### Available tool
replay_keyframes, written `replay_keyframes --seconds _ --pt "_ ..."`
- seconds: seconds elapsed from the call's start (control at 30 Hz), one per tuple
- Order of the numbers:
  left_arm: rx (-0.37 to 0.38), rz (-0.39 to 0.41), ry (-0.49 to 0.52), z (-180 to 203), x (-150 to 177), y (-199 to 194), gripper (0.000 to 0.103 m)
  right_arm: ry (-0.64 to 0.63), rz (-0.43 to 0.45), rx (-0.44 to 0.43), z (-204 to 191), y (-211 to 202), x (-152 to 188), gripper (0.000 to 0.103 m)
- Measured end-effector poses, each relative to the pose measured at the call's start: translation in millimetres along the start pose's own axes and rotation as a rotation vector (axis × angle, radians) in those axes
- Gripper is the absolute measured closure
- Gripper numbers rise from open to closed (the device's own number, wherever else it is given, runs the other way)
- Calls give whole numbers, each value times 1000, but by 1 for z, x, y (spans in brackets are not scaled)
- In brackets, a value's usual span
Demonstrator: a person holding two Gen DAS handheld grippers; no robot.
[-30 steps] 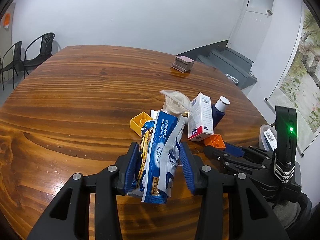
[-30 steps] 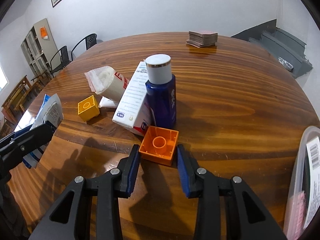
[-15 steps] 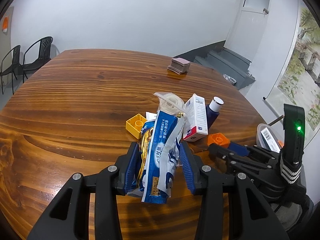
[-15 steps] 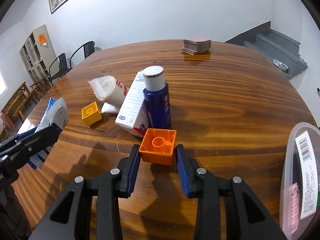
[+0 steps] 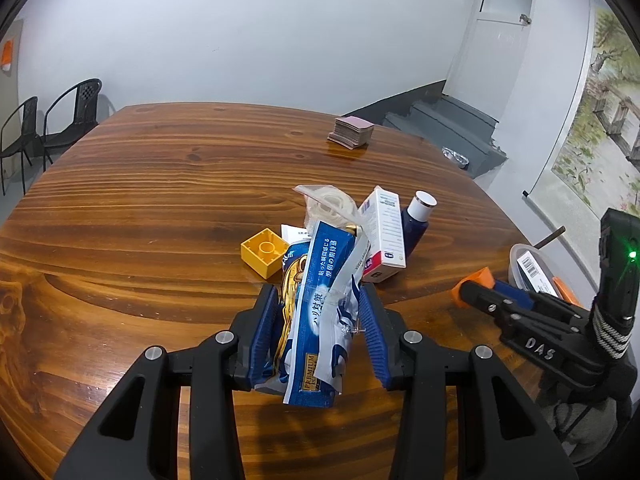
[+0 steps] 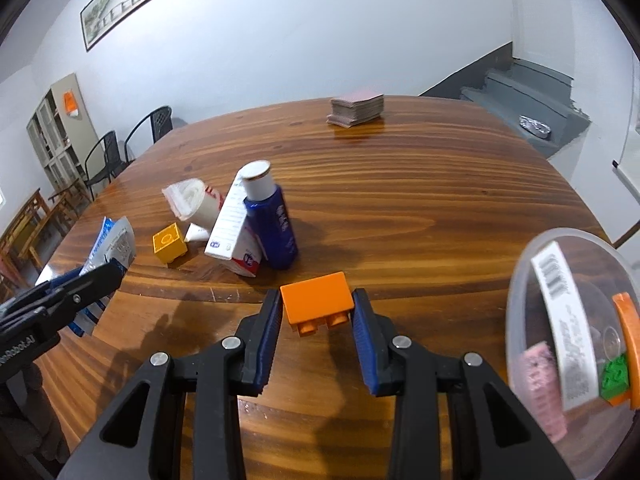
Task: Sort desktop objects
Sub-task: 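Carry the orange brick over the bowl with the right tool while the left tool holds the packet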
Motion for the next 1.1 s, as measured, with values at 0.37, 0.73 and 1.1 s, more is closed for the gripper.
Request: replay_keyframes --seconds 0.37,0.73,1.1 --pt "29 0 10 19 2 1 58 95 86 46 44 -35 -9 64" --pt "55 -14 49 55 9 6 58 144 168 75 78 -63 -17 64" --pt "101 -22 107 100 5 7 58 212 271 243 147 -102 -12 64"
Point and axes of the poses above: each gripper's, at about its wrist camera, not at the fingertips, and y roughly the way its jaws point, z to its right, x to its underside, the point moved 7 cm from there along y, roughly the way its jaws point, and after that the axes turned 6 degrees about y, right-handed, at the moved point
